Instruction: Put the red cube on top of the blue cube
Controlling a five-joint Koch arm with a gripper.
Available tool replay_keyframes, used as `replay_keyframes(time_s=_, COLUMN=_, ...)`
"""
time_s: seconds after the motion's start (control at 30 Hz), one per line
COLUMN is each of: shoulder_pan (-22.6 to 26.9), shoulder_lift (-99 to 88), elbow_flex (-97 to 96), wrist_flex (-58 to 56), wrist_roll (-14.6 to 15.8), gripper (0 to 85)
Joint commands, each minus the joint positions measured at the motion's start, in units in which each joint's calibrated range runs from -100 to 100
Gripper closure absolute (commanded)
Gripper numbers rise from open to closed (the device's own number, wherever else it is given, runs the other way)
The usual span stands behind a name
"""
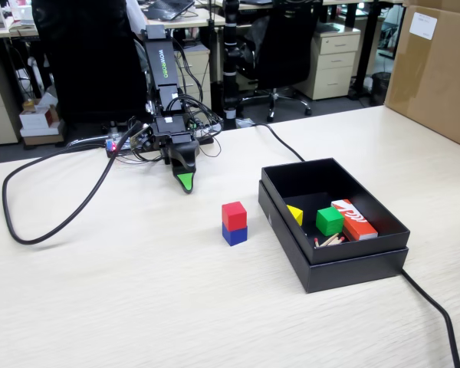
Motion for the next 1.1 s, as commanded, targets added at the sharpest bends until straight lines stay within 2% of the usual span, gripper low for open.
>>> replay_keyframes(time_s=0.0, shoulder_pan=-0.05, shoulder_lift=-1.04, elbow_flex=-1.20, wrist_flex=3.66, wrist_roll=-0.10, gripper=37.8)
replay_keyframes(time_s=0.4, shoulder_pan=-0.39, shoulder_lift=0.34, elbow_flex=-1.74, wrist_flex=-2.73, wrist_roll=-0.15, gripper=37.6)
replay_keyframes(time_s=1.07, shoulder_pan=-0.44, shoulder_lift=0.46, elbow_flex=-1.56, wrist_flex=-2.73, wrist_roll=-0.20, gripper=37.0)
